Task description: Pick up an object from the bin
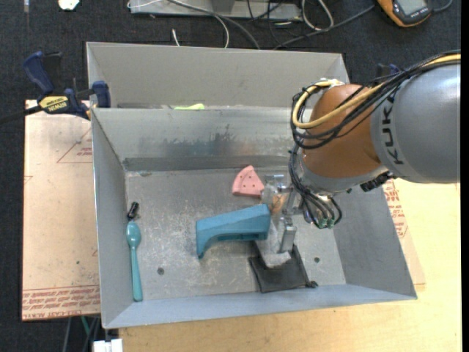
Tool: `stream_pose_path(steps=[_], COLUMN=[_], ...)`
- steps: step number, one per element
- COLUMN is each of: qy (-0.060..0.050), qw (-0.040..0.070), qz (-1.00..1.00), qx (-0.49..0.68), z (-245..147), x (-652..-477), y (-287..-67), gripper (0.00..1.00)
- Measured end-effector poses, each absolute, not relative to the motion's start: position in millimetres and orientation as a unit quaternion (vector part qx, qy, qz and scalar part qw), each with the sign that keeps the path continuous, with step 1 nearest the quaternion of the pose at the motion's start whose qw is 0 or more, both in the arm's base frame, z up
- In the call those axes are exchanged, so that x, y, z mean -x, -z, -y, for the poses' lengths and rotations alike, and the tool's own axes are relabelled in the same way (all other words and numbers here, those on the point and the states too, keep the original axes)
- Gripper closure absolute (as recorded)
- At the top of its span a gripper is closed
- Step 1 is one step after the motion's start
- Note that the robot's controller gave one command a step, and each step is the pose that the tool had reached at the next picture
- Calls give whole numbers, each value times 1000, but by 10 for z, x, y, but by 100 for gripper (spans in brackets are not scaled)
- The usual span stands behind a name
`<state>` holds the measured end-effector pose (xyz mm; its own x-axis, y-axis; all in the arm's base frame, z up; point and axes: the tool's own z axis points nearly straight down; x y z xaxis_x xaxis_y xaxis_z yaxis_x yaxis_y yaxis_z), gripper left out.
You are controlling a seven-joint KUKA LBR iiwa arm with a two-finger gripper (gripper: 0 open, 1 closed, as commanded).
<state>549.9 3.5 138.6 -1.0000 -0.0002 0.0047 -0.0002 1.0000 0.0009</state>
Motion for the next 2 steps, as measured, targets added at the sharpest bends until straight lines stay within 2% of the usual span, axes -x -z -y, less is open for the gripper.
stream_pose_path(steps=[1, 2], qy=[0, 1], qw=[0, -2], qz=[1000, 999], qx=[0, 47], z=[-35, -47], x=[-5513, -5458], y=[-1427, -981], gripper=[0, 0])
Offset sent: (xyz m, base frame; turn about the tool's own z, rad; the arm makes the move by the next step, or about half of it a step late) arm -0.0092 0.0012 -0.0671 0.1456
